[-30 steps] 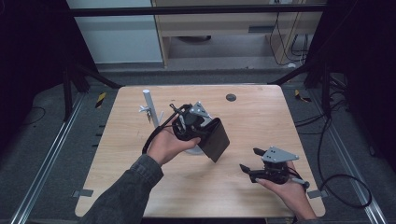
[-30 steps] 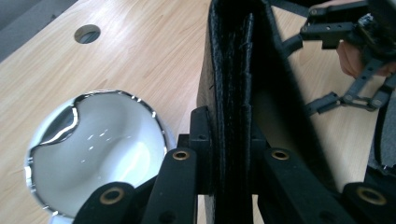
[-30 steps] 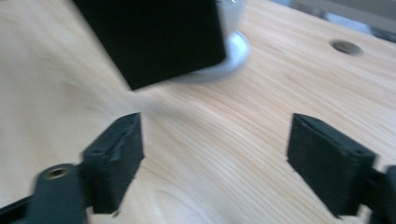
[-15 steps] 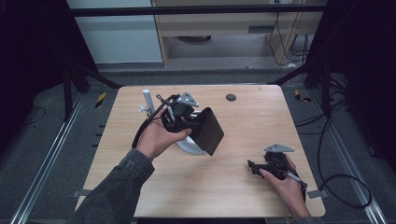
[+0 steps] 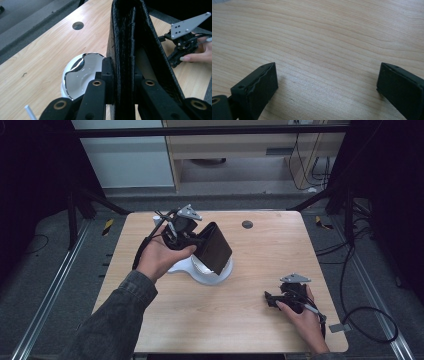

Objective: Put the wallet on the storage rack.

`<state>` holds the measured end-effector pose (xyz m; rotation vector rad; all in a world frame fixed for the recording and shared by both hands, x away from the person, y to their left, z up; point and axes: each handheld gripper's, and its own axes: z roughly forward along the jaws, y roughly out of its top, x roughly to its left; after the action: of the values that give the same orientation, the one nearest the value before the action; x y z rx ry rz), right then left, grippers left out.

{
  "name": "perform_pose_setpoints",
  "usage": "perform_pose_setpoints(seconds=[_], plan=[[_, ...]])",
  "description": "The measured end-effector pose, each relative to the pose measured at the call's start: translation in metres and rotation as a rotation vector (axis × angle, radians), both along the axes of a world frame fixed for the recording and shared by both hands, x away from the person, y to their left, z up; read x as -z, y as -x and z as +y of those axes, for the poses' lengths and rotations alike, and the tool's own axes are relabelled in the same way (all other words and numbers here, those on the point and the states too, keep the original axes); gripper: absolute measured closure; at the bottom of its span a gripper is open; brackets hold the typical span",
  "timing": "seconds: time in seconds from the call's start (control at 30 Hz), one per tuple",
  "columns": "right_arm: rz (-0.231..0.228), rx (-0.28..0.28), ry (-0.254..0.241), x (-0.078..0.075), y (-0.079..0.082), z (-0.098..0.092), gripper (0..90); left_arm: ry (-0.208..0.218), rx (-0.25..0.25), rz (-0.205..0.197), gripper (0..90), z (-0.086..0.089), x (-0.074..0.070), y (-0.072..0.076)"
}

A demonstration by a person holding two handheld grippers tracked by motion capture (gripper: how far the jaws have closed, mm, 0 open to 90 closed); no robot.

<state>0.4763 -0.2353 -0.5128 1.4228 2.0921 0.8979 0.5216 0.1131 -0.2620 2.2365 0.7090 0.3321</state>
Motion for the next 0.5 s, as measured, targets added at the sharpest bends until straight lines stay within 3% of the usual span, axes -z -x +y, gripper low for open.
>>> perform_pose_setpoints(seconds=[0.13,0.5], plan=[[0.003,0.006,-0.001,0.0,0.0,0.0,2.2,0.016,-0.014,0.001,80.3,0.002,-0.002,-0.003],[0.003,0.008,0.0,0.0,0.0,0.0,2.2,0.001,-0.051,-0.019,80.4,0.011,-0.015,-0.013]])
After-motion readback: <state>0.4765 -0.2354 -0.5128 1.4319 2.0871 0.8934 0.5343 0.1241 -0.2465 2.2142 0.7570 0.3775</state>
